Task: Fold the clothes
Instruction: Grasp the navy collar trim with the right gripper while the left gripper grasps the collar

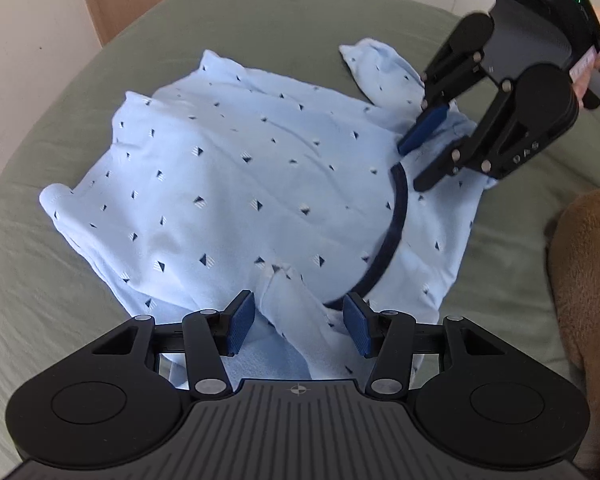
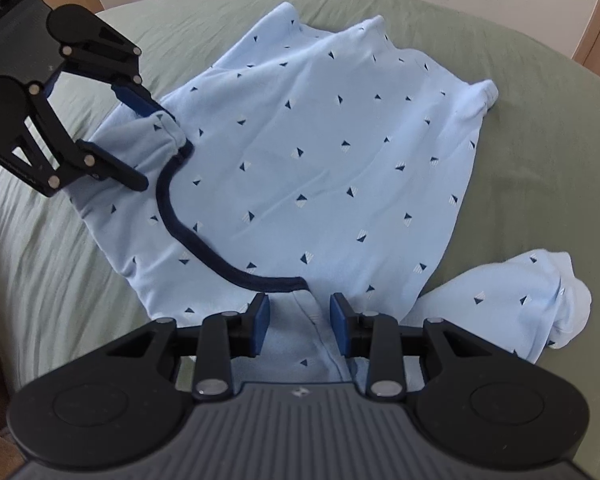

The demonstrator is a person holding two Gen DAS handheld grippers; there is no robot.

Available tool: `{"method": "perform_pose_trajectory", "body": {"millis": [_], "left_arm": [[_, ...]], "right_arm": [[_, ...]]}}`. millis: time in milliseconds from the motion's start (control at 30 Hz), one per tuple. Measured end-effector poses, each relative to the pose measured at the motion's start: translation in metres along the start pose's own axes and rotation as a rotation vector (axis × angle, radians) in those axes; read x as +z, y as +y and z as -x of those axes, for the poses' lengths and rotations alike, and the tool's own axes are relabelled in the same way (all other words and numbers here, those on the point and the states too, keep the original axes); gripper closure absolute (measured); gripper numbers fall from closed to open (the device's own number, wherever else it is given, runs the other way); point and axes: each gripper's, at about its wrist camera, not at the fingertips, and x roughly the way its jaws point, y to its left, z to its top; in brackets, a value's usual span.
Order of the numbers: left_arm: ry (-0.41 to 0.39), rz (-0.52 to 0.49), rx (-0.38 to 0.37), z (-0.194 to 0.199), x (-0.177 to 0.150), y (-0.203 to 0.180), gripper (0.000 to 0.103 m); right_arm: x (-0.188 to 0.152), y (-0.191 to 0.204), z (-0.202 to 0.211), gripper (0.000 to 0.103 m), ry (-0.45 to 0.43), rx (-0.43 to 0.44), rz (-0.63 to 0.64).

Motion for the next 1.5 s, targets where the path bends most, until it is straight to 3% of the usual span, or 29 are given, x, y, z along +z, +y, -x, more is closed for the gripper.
{"method": "perform_pose_trajectory", "body": {"millis": [133, 167, 200, 333, 667, 900, 1200, 1233, 1300, 1500], "left_arm": [[-0.005, -0.017, -0.004, -0.001, 0.005, -0.003, 0.055], [-0.004, -0.018, -0.004, -0.002, 0.006, -0.004, 0.055], [-0.002, -0.021, -0.006, -0.003, 0.006, -0.005, 0.059], [0.017, -0.034, -0.011, -0.002, 0.002, -0.008, 0.083], [0.06, -0.068, -0.036, 0.015, -0.018, -0.005, 0.082], [0.057, -0.055, -0.054, 0.005, -0.01, -0.005, 0.074], [0.052, -0.024, -0.054, -0.004, -0.008, -0.002, 0.074], [0.049, -0.028, -0.053, -0.003, -0.009, -0.003, 0.076], [0.043, -0.039, -0.054, 0.002, -0.012, -0.004, 0.082], [0.012, -0.071, -0.049, 0.036, -0.019, -0.01, 0.085]], "right_arm": [[-0.001, 0.0, 0.001, 0.067, 0.0, 0.005, -0.004], [-0.002, 0.001, 0.003, 0.073, -0.002, 0.004, 0.002], [-0.003, 0.002, 0.004, 0.083, -0.002, 0.003, 0.009], [-0.006, 0.006, 0.012, 0.088, -0.01, 0.011, 0.028], [-0.004, -0.003, 0.012, 0.087, -0.011, 0.04, 0.01], [0.002, -0.014, -0.006, 0.076, 0.002, 0.098, -0.029], [-0.001, -0.01, -0.009, 0.075, 0.008, 0.109, -0.014], [-0.002, -0.007, -0.007, 0.076, 0.011, 0.103, -0.004], [-0.005, -0.002, -0.003, 0.091, 0.017, 0.096, 0.017], [-0.008, 0.004, 0.03, 0.095, -0.03, 0.107, 0.03]]}}
